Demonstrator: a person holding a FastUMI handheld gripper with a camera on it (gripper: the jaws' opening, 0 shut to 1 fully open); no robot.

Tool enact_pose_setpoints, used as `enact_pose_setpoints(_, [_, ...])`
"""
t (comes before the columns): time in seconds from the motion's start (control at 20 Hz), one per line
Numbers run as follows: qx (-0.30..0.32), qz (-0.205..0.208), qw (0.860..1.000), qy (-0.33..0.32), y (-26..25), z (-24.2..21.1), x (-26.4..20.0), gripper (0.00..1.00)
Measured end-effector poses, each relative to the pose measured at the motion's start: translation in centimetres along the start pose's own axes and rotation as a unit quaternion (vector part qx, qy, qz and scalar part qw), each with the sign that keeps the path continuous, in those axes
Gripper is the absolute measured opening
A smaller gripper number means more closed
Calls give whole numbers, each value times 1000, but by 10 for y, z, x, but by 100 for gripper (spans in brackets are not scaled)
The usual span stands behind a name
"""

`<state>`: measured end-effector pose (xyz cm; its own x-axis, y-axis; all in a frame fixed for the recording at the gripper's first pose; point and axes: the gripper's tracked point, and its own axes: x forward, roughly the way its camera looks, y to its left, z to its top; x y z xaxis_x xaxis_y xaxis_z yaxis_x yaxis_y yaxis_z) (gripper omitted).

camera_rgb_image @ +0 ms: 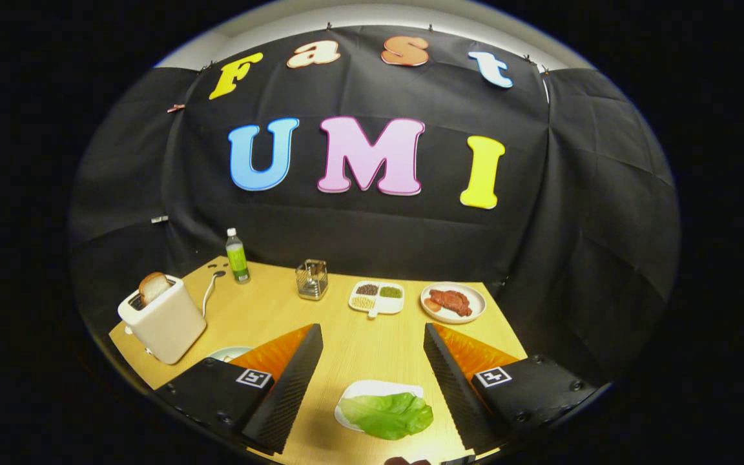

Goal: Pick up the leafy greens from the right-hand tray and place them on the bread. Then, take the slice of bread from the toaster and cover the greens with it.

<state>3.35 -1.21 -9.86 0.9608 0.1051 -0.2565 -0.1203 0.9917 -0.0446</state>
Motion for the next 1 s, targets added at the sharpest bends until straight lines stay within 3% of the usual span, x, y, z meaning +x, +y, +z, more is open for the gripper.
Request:
enact_pose_setpoints(0.45, [-26, 55, 992, 114, -5, -91, 33, 98])
enact_pose_setpoints(0.7, [-57, 85, 977, 189, -10, -158, 45, 98])
enact_pose_setpoints(1.0, [-72, 105, 964, 234, -17, -203, 58, 98])
